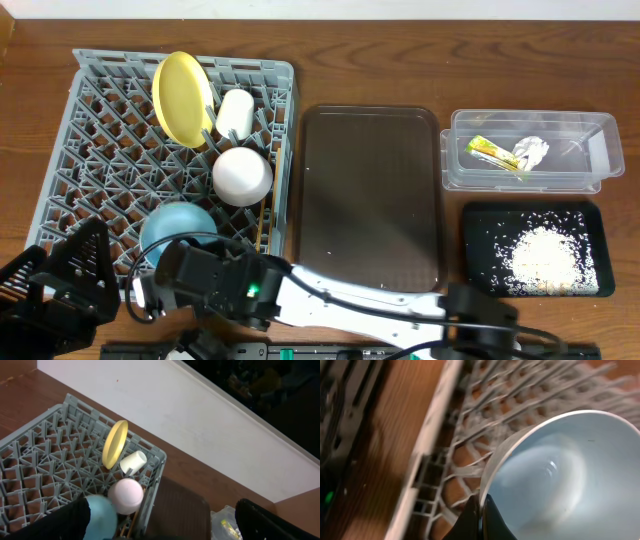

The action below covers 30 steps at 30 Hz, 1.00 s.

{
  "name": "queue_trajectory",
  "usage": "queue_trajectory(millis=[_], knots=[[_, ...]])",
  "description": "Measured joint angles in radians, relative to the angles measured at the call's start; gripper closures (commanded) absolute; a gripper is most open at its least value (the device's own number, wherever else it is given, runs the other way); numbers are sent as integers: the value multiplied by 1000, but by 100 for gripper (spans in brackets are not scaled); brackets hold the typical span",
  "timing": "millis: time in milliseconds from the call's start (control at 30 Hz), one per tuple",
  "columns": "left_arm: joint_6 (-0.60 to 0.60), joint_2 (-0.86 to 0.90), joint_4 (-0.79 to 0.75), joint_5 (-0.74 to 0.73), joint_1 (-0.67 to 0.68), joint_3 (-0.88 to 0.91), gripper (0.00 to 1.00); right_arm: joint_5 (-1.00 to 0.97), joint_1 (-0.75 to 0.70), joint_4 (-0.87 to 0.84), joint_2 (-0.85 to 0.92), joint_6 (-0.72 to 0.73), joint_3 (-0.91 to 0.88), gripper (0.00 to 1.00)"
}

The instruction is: Sort waste into correct bins and load items into the dishwasher

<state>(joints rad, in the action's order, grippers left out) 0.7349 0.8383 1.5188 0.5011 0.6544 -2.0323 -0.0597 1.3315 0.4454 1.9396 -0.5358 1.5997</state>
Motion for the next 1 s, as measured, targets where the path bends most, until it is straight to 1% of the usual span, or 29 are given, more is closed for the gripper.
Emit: queue_trajectory(millis=[133,233,300,367,400,500,633,800,900,1000], knots=[[0,0,0,0,0,0,6,57,-48,-8,-120,132,0,99],[0,0,0,0,0,0,6,226,-162,-9,-200,284,2,99],[0,0,0,0,0,0,6,430,-272,-56,-216,391,3,99],[0,0,0,0,0,0,6,662,-383,-176,-202,503,1,99],[0,0,0,0,0,0,6,786,-438,-268,-184,572,0,99],[0,0,0,0,0,0,6,1021,-522,-524,-111,792,1,99],[0,0,0,0,0,0,6,1137,-494,-743,-10,1025,-2,99],[0,0,0,0,0,0,6,1189,-422,-983,111,1275,-8,99],[0,0,0,0,0,0,6,1186,-402,-1056,159,1392,-8,99],[0,0,0,0,0,0,6,1172,-378,-1105,204,1474,-8,99]])
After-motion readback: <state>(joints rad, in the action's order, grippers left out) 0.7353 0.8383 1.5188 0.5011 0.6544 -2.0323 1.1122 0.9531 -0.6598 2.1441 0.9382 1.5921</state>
